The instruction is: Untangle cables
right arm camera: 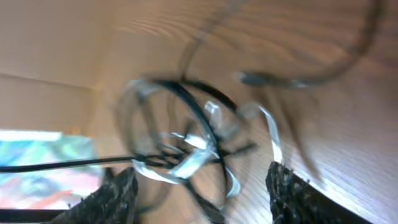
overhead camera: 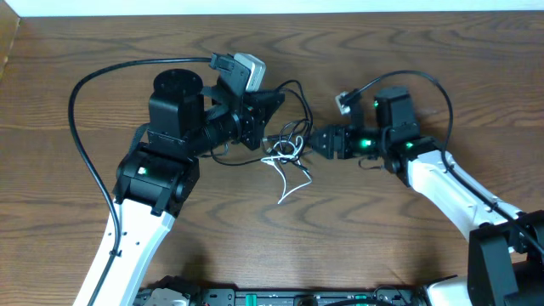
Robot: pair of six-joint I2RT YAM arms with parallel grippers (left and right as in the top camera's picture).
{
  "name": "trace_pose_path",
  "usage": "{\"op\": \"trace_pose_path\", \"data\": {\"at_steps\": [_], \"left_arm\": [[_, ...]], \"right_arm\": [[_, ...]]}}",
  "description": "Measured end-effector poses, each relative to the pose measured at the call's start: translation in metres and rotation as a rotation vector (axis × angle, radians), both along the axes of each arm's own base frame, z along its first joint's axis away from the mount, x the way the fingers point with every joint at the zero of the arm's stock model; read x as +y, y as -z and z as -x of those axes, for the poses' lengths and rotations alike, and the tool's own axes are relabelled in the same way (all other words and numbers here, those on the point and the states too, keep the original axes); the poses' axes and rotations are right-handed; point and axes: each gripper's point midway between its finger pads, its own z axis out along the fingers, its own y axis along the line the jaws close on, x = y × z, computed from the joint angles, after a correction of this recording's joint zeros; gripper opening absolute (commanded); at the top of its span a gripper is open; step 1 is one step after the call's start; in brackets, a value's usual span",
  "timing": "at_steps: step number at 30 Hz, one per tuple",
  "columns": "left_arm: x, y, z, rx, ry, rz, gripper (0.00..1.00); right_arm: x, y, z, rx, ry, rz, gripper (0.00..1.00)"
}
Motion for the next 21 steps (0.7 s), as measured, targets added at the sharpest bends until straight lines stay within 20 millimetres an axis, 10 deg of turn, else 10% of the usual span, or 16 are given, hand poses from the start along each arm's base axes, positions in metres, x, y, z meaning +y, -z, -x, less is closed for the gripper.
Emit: {"op": "trace_pose_path", "data": {"at_steps": [2,5,12,21], "left_arm": [[0.000,0.000,0.000,0.000,0.000,0.000,0.08],[0.000,0.000,0.000,0.000,0.000,0.000,0.08],[0.001,0.000,-0.001,-0.001,-0.003,0.001,0.08],[0.044,-0.003,-0.023,-0.008,-0.132,0.003,0.08]], "right_arm": [[0.001,0.006,0.000,-0.014,0.008,0.044,0.55],[0.003,0.009,-0.001,-0.044,0.008,0.077,0.01],[-0.023,0.037,-0.007,0.029,0.161,0.250,0.01],[-0.119,0.076,-0.006,0.239,0.487,0.503,0.01]]}}
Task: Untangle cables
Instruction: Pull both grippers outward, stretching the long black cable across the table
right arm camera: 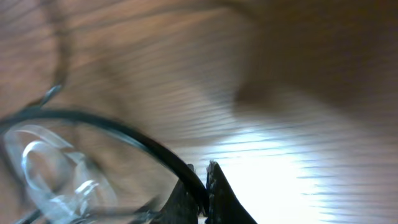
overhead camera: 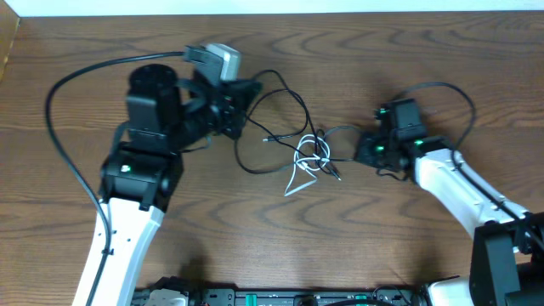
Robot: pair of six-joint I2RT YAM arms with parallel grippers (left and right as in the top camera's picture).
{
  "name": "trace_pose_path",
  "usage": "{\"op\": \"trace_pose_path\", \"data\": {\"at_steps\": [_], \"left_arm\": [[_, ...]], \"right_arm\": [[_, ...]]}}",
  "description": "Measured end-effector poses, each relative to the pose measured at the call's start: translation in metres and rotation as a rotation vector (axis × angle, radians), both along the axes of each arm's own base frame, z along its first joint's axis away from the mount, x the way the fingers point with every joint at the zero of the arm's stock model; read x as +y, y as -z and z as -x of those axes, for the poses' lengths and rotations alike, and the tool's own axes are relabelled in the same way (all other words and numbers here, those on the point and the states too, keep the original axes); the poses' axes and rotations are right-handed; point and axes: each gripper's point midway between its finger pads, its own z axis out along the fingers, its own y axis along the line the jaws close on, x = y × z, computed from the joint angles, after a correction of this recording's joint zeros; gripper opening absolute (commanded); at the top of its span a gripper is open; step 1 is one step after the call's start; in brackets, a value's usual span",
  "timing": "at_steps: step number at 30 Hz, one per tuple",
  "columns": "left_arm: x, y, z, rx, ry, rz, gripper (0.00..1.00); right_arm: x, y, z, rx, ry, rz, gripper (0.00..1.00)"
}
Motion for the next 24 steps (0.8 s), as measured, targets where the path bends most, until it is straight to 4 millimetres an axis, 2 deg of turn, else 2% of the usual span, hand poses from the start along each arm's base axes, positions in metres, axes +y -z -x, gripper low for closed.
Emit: {"op": "trace_pose_path", "data": {"at_steps": [3,6,12,16,24], "left_arm": [[0.029,-0.008,-0.010,-0.027,-0.082,0.005,0.08],[0.062,-0.021,-0.016,-0.064,-0.179,0.020,0.08],[0.123,-0.044,-0.016,-0.124,-0.347,0.052,0.08],[0.148,-0.047,-0.014,-0.115,-0.407,0.082,0.08],[0.171,-0.053,-0.011,-0.123,-0.445,0.123,0.08]], "right_arm": [[-0.035,0.006,0.001,0.041,0.105,0.050,0.01],[-0.061,0.009,0.003,0.064,0.178,0.088,0.01],[-0.099,0.011,0.003,0.074,0.287,0.152,0.01],[-0.121,0.012,0.003,0.082,0.362,0.170,0.01],[-0.151,0.013,0.008,0.096,0.453,0.190,0.01]]}}
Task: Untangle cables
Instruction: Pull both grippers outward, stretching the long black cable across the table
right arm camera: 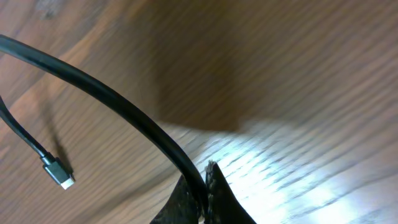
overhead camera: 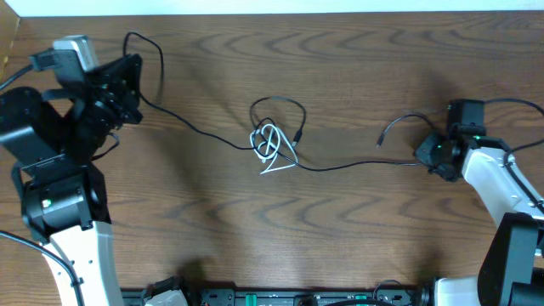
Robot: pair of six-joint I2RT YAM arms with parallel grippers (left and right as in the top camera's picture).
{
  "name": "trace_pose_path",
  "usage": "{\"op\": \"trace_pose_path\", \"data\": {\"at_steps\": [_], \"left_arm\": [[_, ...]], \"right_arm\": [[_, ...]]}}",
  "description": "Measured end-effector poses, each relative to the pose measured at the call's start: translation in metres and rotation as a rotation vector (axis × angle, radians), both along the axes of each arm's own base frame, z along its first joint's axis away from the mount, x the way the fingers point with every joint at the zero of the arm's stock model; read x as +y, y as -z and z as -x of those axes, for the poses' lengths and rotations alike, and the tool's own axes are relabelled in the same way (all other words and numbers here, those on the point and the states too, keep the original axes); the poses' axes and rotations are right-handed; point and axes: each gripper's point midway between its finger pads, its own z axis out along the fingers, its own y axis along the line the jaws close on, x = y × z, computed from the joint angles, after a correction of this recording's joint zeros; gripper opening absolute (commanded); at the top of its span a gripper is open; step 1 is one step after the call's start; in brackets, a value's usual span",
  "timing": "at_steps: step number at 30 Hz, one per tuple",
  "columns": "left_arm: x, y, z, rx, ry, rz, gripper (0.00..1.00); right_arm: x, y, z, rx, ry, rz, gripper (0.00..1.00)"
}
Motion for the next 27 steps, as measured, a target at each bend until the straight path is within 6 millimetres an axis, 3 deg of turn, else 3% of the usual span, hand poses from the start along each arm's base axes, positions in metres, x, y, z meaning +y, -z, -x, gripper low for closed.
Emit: {"op": "trace_pose_path", "data": {"at_steps": [10,27], "left_arm": [[0.046,-0.002,0.005,0.005,-0.131,0.048,0.08],[0.119,-0.003,0.025,0.005,-0.349,0.083,0.08]], "right_arm": [[-0.059,0.003,0.024,0.048,0.189,0.004,0.01],[-0.129,0.005,0.065,0.079,0.420,-0.006,0.01]]}}
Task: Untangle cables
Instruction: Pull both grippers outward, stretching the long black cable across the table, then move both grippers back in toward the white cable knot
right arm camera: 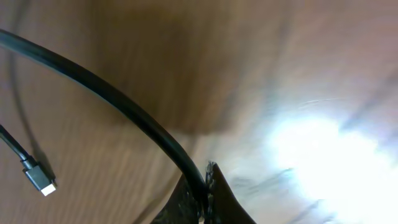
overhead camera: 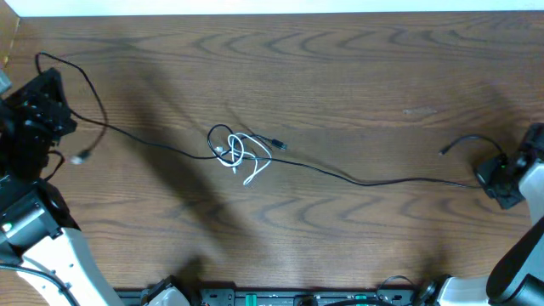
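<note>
A thin black cable [overhead camera: 382, 180] runs nearly straight across the table from my left gripper [overhead camera: 53, 115] at the far left to my right gripper [overhead camera: 495, 180] at the far right. Midway it passes through a small knot [overhead camera: 231, 150] tangled with a white cable [overhead camera: 253, 170]. In the right wrist view my right gripper [right arm camera: 206, 177] is shut on the black cable [right arm camera: 118, 99], and its free end with a plug [right arm camera: 40, 182] lies beside it. The left gripper appears shut on the cable's other end, where a loop [overhead camera: 72, 68] and a small connector [overhead camera: 81, 157] hang.
The brown wooden table [overhead camera: 357, 68] carries only the cables. A black equipment rail [overhead camera: 280, 297] lines the front edge. The left arm's white link [overhead camera: 51, 246] stands at the front left corner, and the right arm's link [overhead camera: 534, 183] at the right edge.
Both grippers have moved further outward, the left to the table's left edge and the right to its right edge. The knot now lies further left, and the black cable is straighter.
Both grippers were close together at the tangle in the table's middle, the right one open around it. Then the right gripper was shut on the black cable, with the arms apart. The gap between them grew at each moment, and the cable now spans the table with a small knot left.
</note>
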Robot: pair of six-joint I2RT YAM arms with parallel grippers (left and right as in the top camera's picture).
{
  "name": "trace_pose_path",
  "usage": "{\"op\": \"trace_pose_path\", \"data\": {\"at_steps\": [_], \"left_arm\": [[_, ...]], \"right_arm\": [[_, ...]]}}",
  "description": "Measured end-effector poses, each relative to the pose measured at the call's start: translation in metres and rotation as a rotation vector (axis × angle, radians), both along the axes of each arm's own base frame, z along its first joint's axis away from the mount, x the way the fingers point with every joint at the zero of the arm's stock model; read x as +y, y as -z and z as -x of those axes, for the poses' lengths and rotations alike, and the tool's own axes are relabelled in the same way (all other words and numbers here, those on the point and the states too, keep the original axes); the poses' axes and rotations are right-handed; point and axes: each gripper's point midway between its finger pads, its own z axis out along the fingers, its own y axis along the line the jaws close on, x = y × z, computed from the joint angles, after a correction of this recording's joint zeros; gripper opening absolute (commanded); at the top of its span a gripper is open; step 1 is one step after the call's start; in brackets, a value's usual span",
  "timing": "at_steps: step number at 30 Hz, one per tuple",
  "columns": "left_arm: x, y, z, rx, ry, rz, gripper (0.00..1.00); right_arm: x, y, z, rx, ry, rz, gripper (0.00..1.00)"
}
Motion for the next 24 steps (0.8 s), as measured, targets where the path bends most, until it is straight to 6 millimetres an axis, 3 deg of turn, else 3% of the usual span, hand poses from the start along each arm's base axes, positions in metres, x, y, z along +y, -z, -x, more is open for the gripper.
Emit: {"op": "trace_pose_path", "data": {"at_steps": [5,10,17,24], "left_arm": [[0.005,0.000,0.002,-0.001,-0.011,0.019,0.08],[-0.003,0.002,0.000,0.001,0.041,0.045,0.08],[-0.020,0.001,0.001,-0.006,0.148,0.069,0.08],[-0.039,0.008,0.007,0.022,0.250,0.130,0.08]], "right_arm": [[-0.014,0.000,0.008,-0.020,0.038,-0.025,0.01],[0.000,-0.005,-0.014,-0.116,-0.066,-0.079,0.01],[0.044,-0.012,-0.048,-0.209,-0.274,-0.139,0.01],[0.108,-0.017,-0.073,-0.250,-0.575,-0.153,0.01]]}}
